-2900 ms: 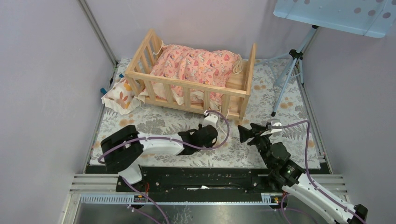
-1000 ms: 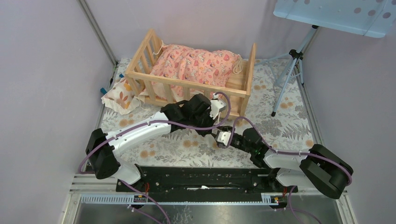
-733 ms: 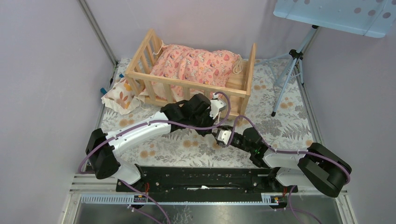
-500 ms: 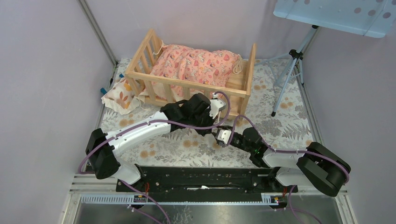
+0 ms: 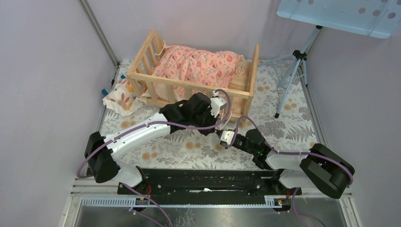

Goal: Set up the pet bed
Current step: Tie the ropes to the bed frame.

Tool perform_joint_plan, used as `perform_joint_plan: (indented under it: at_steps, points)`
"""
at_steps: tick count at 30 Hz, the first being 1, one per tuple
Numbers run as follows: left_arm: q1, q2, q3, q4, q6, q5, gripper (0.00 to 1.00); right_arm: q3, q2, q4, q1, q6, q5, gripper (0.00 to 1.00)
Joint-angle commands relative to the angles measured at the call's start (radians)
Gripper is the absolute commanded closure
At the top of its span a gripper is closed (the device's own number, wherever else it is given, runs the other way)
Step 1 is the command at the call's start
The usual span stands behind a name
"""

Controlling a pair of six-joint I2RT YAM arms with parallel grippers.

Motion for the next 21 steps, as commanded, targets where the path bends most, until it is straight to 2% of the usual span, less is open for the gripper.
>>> perform_joint_plan:
  at_steps: [1, 3, 5, 7, 9, 13, 21]
  points:
    - [0.010, -0.082, -0.005, 0.149, -0.064, -0.012, 0.83, 0.025, -0.011, 0.056, -0.010, 0.061, 0.014, 1.00]
    - [0.010, -0.115, -0.053, 0.251, -0.107, -0.031, 0.63, 0.037, -0.014, 0.056, -0.010, 0.103, 0.033, 1.00]
    - [0.010, -0.164, -0.113, 0.350, -0.149, -0.067, 0.48, 0.049, -0.019, 0.056, -0.009, 0.153, 0.055, 1.00]
    - [0.010, -0.223, -0.178, 0.458, -0.194, -0.117, 0.36, 0.064, -0.027, 0.055, -0.010, 0.217, 0.095, 1.00]
    - [0.011, -0.287, -0.262, 0.562, -0.230, -0.174, 0.29, 0.076, -0.039, 0.055, -0.009, 0.288, 0.146, 1.00]
    - [0.010, -0.389, -0.380, 0.704, -0.267, -0.288, 0.21, 0.109, -0.075, 0.021, -0.010, 0.426, 0.245, 1.00]
    - [0.010, -0.447, -0.521, 0.868, -0.330, -0.294, 0.19, 0.198, -0.115, -0.114, -0.010, 0.615, 0.303, 1.00]
